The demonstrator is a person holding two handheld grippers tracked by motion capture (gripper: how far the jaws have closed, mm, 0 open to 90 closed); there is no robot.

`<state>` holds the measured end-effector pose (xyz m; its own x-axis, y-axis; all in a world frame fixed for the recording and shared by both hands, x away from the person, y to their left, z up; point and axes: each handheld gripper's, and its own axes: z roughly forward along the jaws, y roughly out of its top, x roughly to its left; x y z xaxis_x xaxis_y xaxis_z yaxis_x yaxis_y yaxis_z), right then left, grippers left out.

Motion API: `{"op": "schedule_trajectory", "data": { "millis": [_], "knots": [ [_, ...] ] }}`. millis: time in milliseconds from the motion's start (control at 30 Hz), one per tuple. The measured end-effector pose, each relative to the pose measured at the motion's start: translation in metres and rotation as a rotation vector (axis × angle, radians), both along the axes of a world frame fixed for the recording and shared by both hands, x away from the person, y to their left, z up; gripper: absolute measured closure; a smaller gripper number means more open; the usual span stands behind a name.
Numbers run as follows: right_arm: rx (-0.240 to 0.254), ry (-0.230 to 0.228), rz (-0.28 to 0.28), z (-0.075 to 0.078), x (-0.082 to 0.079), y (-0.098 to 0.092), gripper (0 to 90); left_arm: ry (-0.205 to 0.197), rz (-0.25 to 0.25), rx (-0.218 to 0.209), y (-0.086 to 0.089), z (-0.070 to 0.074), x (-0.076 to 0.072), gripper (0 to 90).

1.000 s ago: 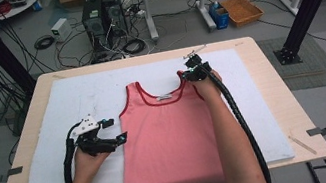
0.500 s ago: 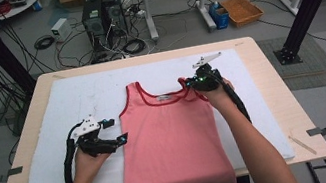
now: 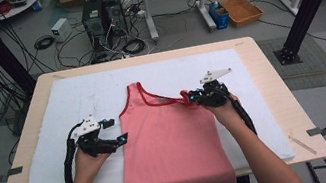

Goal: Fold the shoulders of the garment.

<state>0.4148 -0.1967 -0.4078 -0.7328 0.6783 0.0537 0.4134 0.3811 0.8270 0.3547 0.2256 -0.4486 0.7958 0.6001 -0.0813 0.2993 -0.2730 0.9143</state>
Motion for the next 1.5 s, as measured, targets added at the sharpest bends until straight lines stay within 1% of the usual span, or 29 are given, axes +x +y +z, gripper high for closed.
{"op": "schedule_trajectory", "data": {
  "millis": [100, 133, 200, 333, 400, 467, 567, 600, 633, 700, 767, 800, 900, 1033, 1067, 1133, 1200, 1267, 1300, 1333, 1400, 1467, 1500],
  "knots": [
    [0.014, 0.000, 0.005, -0.005, -0.010, 0.000, 82.9, 0.000, 0.001, -0.002, 0.000, 0.000, 0.000, 17.9],
    [0.014, 0.000, 0.006, -0.007, -0.013, 0.000, 82.9, 0.001, 0.002, -0.003, 0.000, 0.000, 0.000, 17.9],
    [-0.002, -0.011, 0.009, -0.010, -0.019, 0.002, 82.9, -0.001, 0.001, 0.004, 0.000, 0.000, 0.000, 17.9],
    [0.011, -0.016, 0.010, -0.016, -0.026, 0.001, 82.9, -0.007, 0.003, 0.010, -0.001, 0.000, 0.000, 17.9],
    [0.008, -0.026, 0.013, -0.019, -0.031, 0.001, 82.7, -0.004, 0.002, 0.008, -0.001, 0.000, 0.000, 17.9],
    [0.006, -0.025, 0.014, -0.022, -0.035, 0.002, 82.6, 0.000, 0.004, 0.003, -0.001, 0.000, 0.000, 17.9],
    [-0.010, -0.033, 0.023, -0.027, -0.040, 0.003, 80.6, -0.003, 0.002, 0.008, -0.001, 0.000, 0.000, 17.9],
    [-0.021, -0.029, 0.026, -0.028, -0.042, 0.004, 77.7, -0.005, 0.003, 0.011, -0.001, 0.000, 0.000, 17.9],
    [-0.029, -0.019, 0.024, -0.029, -0.043, 0.004, 77.3, -0.005, 0.002, 0.012, -0.001, 0.000, -0.001, 17.9],
    [-0.037, -0.016, 0.032, -0.031, -0.047, 0.004, 77.2, -0.007, 0.001, 0.014, -0.002, 0.000, -0.001, 17.9],
    [-0.053, -0.022, 0.039, -0.033, -0.051, 0.003, 77.0, -0.005, 0.001, 0.012, -0.001, 0.000, 0.000, 17.9],
    [-0.052, -0.022, 0.038, -0.033, -0.052, 0.001, 75.6, -0.005, 0.002, 0.011, -0.001, 0.000, 0.000, 17.9],
    [-0.051, -0.023, 0.032, -0.032, -0.056, -0.005, 75.4, -0.004, 0.002, 0.011, -0.001, 0.000, 0.000, 17.9],
    [-0.044, -0.026, 0.048, -0.033, -0.064, -0.011, 75.0, -0.005, 0.001, 0.014, -0.001, 0.000, 0.000, 17.9],
    [-0.044, -0.026, 0.048, -0.033, -0.064, -0.011, 75.0, -0.005, 0.001, 0.014, -0.001, 0.000, 0.000, 17.9],
    [-0.055, -0.028, 0.066, -0.034, -0.071, -0.014, 72.3, -0.004, 0.001, 0.012, -0.001, 0.000, 0.000, 17.9],
    [-0.046, -0.028, 0.074, -0.033, -0.073, -0.016, 69.8, -0.006, 0.001, 0.014, -0.001, 0.000, 0.000, 17.9],
    [-0.019, -0.043, 0.068, -0.028, -0.074, -0.019, 61.5, -0.005, 0.003, 0.013, -0.002, 0.000, 0.000, 17.9],
    [0.007, -0.047, 0.062, -0.024, -0.073, -0.020, 57.0, -0.005, 0.002, 0.014, -0.002, 0.000, 0.000, 17.9],
    [0.033, -0.054, 0.054, -0.020, -0.072, -0.021, 55.5, -0.004, 0.002, 0.014, -0.002, 0.000, 0.000, 17.9],
    [0.063, -0.078, 0.049, -0.013, -0.070, -0.022, 54.1, -0.002, 0.003, 0.012, -0.001, 0.000, 0.000, 17.9],
    [0.064, -0.102, 0.049, -0.010, -0.068, -0.020, 54.6, -0.001, 0.006, 0.010, -0.001, 0.000, 0.000, 17.9],
    [0.062, -0.099, 0.053, -0.010, -0.067, -0.019, 54.6, 0.001, 0.006, 0.009, -0.001, 0.000, 0.000, 17.9]
  ]
}}
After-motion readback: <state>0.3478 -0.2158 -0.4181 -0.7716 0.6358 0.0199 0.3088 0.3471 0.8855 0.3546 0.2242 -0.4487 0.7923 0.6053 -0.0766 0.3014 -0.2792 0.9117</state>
